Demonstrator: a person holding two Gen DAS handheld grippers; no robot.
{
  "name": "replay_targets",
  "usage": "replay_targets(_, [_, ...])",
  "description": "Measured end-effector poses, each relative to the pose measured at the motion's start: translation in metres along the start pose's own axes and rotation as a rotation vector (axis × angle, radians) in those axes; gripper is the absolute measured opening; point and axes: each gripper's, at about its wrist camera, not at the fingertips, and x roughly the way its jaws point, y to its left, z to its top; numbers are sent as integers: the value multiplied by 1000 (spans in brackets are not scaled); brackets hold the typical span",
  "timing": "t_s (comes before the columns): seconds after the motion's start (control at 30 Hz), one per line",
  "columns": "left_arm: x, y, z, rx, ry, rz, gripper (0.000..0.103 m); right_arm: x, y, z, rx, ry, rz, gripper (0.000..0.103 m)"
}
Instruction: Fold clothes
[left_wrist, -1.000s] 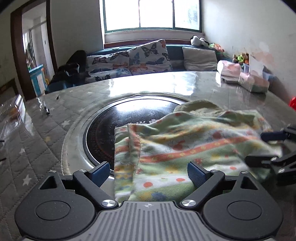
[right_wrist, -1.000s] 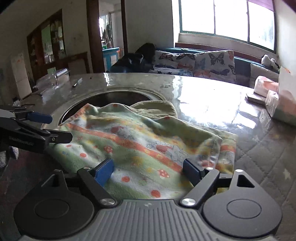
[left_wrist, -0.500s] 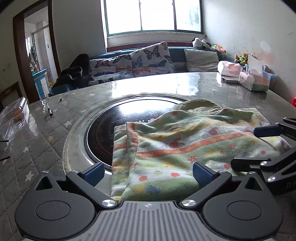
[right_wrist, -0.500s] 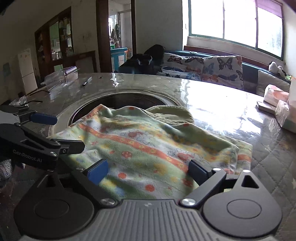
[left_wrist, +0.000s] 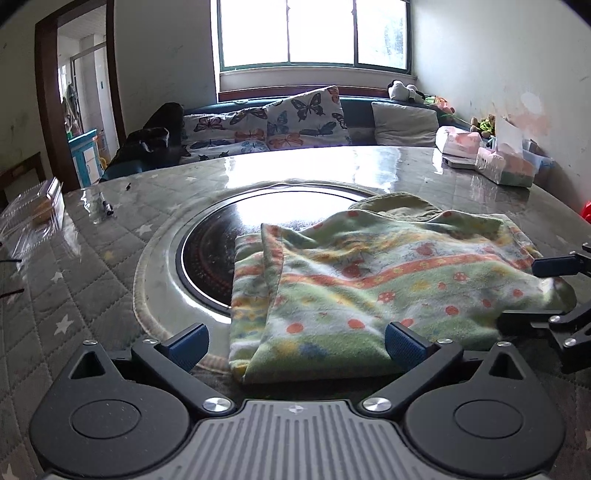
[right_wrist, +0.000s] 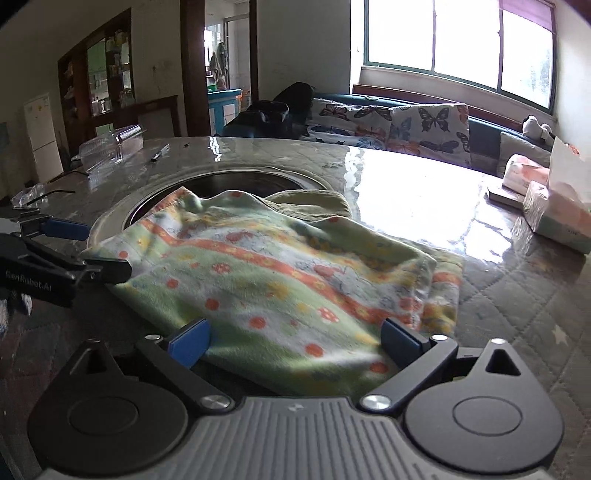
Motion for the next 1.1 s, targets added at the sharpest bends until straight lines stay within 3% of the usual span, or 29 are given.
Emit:
replay_targets(0.27, [-5, 8, 10, -8, -22, 44, 103, 16, -5, 14, 12, 12, -7, 101])
replay_targets(0.53, [3, 23, 5, -35, 8, 54, 103, 32, -10, 28, 24, 24, -14, 103])
replay_targets(0.87, [14, 29, 13, -36, 36, 80, 103, 47, -29, 44, -2, 44, -77, 103])
replay_targets(1.1, [21, 28, 34, -10, 26, 76, 103, 43, -41, 61, 11, 9, -116, 103])
